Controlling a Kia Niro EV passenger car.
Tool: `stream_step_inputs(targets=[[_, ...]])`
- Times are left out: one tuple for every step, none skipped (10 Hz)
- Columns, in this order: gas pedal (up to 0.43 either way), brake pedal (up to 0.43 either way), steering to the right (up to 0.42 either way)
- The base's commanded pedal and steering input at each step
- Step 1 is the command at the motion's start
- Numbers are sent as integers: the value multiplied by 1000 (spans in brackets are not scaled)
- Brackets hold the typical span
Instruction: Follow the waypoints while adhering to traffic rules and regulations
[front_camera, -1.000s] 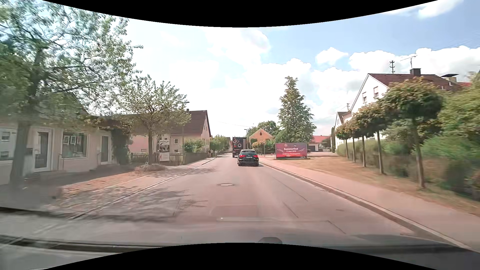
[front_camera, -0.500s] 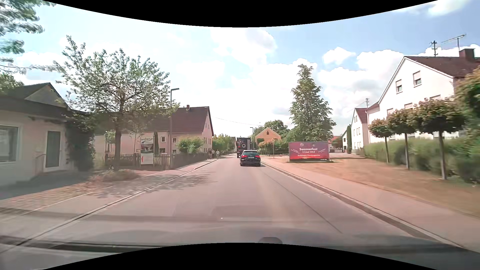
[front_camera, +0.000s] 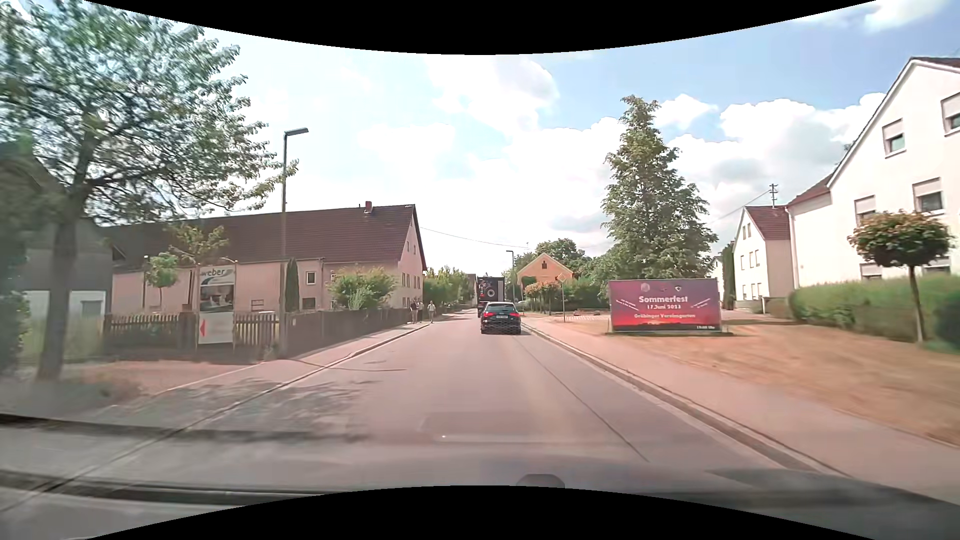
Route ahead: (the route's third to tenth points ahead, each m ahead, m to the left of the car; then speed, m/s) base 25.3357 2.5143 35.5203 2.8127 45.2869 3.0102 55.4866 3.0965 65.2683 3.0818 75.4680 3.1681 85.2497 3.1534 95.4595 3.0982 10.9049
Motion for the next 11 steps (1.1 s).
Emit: stream_step_inputs(targets=[[197, 0, -12], [189, 0, -12], [177, 0, -12], [177, 0, -12], [177, 0, -12], [169, 0, -11], [169, 0, -10], [157, 0, -5], [130, 0, -3], [130, 0, -3], [130, 0, -3]])
